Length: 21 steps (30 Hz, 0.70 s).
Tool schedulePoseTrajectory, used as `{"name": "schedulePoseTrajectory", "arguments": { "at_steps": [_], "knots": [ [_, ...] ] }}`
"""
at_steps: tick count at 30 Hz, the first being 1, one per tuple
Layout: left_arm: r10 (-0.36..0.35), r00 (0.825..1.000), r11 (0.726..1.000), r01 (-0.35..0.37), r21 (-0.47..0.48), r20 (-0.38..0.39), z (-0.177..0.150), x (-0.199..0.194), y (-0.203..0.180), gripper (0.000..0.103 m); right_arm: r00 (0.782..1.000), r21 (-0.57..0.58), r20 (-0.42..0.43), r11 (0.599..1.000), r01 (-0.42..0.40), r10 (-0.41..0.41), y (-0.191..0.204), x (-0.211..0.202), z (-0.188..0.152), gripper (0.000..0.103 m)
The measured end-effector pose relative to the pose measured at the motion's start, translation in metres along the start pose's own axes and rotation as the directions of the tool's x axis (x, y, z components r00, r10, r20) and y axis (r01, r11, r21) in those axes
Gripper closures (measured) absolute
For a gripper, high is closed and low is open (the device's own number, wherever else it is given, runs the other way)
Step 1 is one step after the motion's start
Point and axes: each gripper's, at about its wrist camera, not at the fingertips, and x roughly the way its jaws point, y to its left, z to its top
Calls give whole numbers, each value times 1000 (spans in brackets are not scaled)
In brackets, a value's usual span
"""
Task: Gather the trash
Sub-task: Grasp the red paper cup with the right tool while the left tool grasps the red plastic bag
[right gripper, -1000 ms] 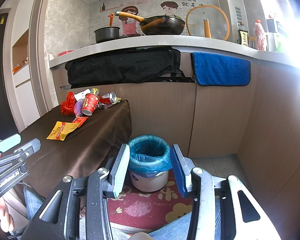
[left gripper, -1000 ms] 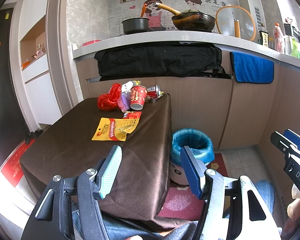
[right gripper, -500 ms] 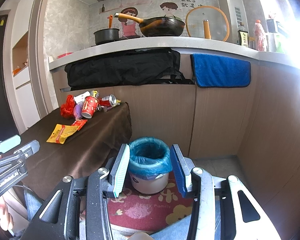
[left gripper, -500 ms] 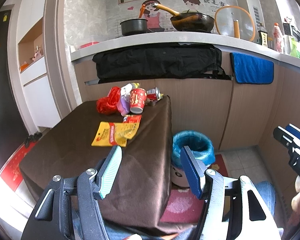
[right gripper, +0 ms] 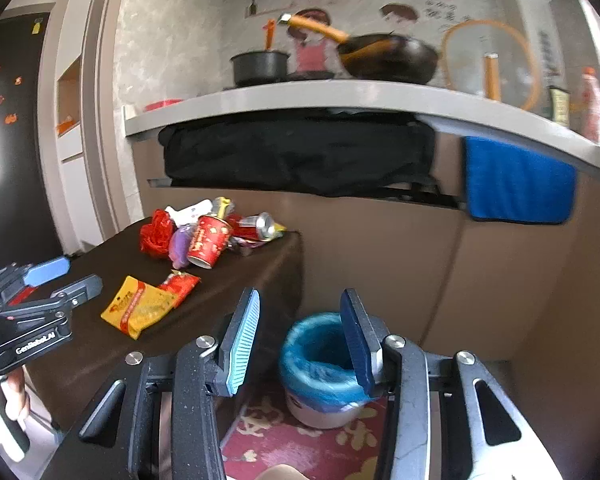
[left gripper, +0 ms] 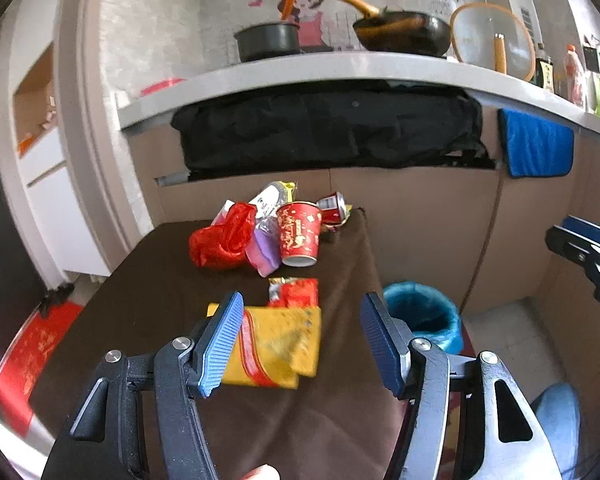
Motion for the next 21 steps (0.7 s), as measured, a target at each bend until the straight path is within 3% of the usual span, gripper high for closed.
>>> {"name": "schedulePoseTrajectory", "arguments": {
  "at_steps": [6, 11, 16, 21],
  "knots": [
    [-58, 998, 998, 57, -29, -35, 26, 72, 63, 41, 996, -42, -52, 996, -74, 72, 36, 79, 34, 63],
    [-114, 989, 989, 104, -108, -90, 31, 116, 105, 40, 956, 7, -128, 965, -264, 262, 83, 161, 58, 63],
    [-124, 987, 985, 110, -132, -104, 30, 143, 137, 40, 940, 30, -189, 959, -283, 284, 118, 236, 63, 63],
    [-142, 981, 983, 124, -133, -133, 25, 166, 154, 39, 924, 151, -227, 949, -278, 307, 118, 293, 55, 63]
  ]
}}
